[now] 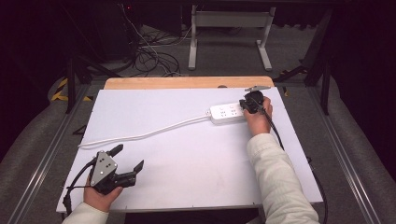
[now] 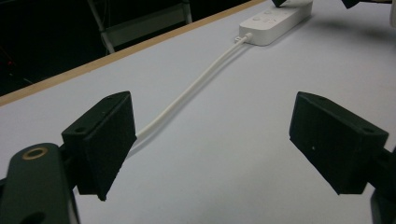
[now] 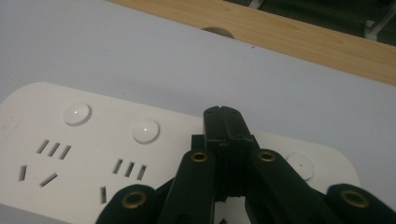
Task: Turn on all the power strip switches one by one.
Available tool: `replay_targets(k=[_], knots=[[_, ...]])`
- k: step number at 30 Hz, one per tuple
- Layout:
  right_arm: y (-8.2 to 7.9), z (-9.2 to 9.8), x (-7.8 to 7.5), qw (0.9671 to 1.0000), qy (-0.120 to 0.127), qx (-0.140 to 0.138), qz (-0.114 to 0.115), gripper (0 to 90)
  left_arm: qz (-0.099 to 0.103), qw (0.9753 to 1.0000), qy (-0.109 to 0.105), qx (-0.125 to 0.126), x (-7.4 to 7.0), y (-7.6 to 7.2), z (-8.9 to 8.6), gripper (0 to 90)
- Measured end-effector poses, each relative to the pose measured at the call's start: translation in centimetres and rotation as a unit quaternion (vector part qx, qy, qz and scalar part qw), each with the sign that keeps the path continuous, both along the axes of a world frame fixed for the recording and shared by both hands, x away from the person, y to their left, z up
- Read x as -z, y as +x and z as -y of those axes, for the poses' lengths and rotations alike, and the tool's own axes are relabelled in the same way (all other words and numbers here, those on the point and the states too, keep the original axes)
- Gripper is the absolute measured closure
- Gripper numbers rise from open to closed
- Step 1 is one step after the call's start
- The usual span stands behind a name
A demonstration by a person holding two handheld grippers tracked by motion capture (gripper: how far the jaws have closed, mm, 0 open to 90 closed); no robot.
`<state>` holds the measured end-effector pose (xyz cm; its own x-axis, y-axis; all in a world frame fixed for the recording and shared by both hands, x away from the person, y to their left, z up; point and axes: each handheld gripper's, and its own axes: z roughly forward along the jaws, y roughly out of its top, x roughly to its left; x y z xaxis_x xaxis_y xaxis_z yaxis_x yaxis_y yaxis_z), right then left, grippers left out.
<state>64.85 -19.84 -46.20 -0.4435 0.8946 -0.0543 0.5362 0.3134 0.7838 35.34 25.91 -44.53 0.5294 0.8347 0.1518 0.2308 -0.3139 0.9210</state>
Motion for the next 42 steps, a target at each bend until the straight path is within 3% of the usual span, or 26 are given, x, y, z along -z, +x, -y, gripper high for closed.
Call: replay_targets(k=[18, 27, 29, 31, 34, 42], knots=[[0.1, 0.1, 0.1, 0.9999, 0.011, 0.008, -0.009, 90.0, 0.0, 1.0, 0.003, 0.002, 0.0, 0.0, 0.0, 14.9], [0.5, -0.1, -0.2, 0.9997, 0.002, -0.003, -0.023, 90.0, 0.001, 1.0, -0.003, -0.002, 0.0, 0.0, -0.1, 14.9], [0.3, 0.2, -0.7, 0.9999, -0.008, -0.002, -0.01, 90.0, 0.001, 1.0, -0.005, -0.002, 0.0, 0.0, -0.1, 14.9], [0.0, 0.6, -1.3, 0.9998, 0.013, 0.0, 0.014, 90.0, 0.0, 1.0, -0.005, -0.002, 0.0, 0.0, -0.1, 14.9], [-0.3, 1.2, -2.4, 0.9988, 0.04, -0.006, 0.027, 90.0, -0.002, 1.0, -0.005, -0.003, 0.0, 0.1, -0.1, 14.9], [-0.9, 2.2, -3.3, 0.9988, 0.029, -0.004, 0.04, 90.0, -0.001, 1.0, -0.003, -0.004, 0.0, 0.0, 0.0, 14.9]])
